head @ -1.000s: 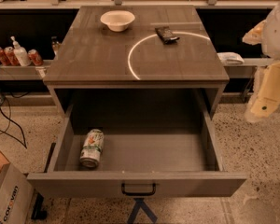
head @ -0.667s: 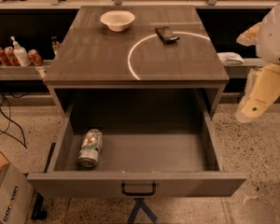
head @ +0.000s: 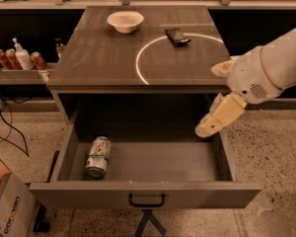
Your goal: Pick 7up can from top drawer and place on counter
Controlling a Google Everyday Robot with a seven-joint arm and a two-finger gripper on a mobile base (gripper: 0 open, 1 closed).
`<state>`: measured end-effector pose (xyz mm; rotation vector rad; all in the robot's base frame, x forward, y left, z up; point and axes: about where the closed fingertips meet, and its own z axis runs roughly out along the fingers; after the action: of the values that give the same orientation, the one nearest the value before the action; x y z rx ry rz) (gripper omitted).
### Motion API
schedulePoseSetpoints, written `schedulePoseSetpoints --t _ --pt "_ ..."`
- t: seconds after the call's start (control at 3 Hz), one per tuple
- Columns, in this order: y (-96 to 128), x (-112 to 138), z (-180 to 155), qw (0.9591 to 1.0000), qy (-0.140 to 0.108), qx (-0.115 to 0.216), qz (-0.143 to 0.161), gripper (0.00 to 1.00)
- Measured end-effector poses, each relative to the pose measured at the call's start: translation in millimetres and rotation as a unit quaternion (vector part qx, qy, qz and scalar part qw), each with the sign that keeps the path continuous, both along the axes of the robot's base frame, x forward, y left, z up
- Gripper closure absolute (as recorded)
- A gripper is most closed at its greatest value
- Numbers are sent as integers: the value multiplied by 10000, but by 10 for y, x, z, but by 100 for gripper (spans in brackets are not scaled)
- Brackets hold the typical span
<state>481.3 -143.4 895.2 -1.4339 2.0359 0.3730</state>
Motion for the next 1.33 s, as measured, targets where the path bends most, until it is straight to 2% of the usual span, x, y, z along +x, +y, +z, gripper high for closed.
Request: schedulePoseSetpoints --t 0.33,0.67,1.0,1.33 --pt "222 87 50 9983 -5 588 -42 0" --pt "264 104 -181 9986 163 489 -137 0" --pt "549 254 -485 9981 233 565 66 0" --pt "975 415 -846 9961 297 746 376 0"
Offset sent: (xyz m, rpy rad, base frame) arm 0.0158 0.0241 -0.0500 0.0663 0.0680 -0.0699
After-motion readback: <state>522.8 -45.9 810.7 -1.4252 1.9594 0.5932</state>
